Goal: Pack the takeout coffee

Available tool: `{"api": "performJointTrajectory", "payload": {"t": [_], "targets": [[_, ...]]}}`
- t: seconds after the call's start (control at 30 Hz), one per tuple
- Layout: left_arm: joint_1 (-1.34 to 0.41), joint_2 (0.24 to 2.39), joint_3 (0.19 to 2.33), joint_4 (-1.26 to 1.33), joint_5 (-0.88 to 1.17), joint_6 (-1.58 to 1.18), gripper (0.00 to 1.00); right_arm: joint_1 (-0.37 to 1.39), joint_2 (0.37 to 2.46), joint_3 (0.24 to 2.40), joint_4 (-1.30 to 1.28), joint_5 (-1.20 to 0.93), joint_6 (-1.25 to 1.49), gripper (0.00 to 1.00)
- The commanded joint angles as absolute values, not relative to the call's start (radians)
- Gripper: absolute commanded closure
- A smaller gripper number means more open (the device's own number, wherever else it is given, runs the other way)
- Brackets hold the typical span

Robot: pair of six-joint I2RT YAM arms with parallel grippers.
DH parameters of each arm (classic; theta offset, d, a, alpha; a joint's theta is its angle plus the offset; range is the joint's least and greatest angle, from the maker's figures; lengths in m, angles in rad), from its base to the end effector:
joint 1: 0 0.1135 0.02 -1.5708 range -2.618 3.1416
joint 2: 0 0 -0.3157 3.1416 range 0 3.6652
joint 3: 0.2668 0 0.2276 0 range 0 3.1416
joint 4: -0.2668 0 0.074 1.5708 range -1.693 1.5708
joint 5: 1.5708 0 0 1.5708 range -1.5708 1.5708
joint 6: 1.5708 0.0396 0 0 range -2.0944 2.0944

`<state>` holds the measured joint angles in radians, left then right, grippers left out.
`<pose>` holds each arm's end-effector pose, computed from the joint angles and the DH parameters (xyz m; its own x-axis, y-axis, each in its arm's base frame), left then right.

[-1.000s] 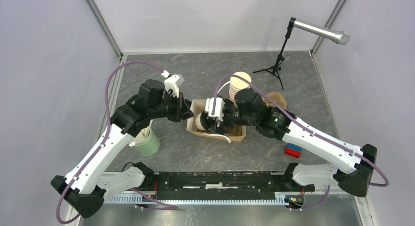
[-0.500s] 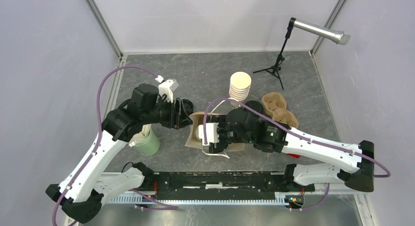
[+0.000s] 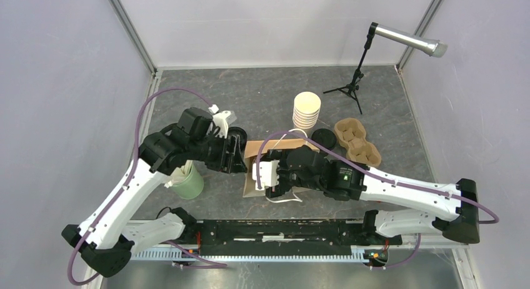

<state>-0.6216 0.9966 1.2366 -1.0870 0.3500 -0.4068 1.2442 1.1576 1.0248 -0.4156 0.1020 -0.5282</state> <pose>0.0906 -0.0816 0.4057 -0.8489 0.1509 -0.5065 0.4309 0.7525 -0.4980 0.0730 0.2029 0.3739 0.3163 -0.6288 -0.7103 -0.8740 0.0979 -0.4759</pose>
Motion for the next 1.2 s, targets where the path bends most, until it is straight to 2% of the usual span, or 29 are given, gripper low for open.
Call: {"api": "performJointTrajectory", "payload": {"t": [0.0, 0.17, 0.3, 0.73, 1.17], "targets": [[-0.655, 1.02, 1.294, -1.146, 0.347, -0.422, 0.33, 1.255, 1.157, 1.043, -0.354, 0.172, -0.515, 0.3], [-0.664, 1.003, 1.324, -1.188, 0.239, -0.467, 0.25, 1.256, 1.173, 1.047, -0.331, 0.167, -0.492, 0.3], [-0.664, 0.992, 1.342, -1.221, 0.195, -0.488, 0.24, 1.264, 1.193, 1.052, -0.31, 0.172, -0.47, 0.3], [-0.72, 1.013, 1.349, -1.193, 0.232, -0.609, 0.25, 1.27, 1.21, 1.05, -0.271, 0.232, -0.433, 0.3], [-0.83, 1.021, 1.32, -1.103, 0.082, -0.755, 0.27, 1.271, 1.174, 0.999, -0.216, 0.215, -0.368, 0.29]]}}
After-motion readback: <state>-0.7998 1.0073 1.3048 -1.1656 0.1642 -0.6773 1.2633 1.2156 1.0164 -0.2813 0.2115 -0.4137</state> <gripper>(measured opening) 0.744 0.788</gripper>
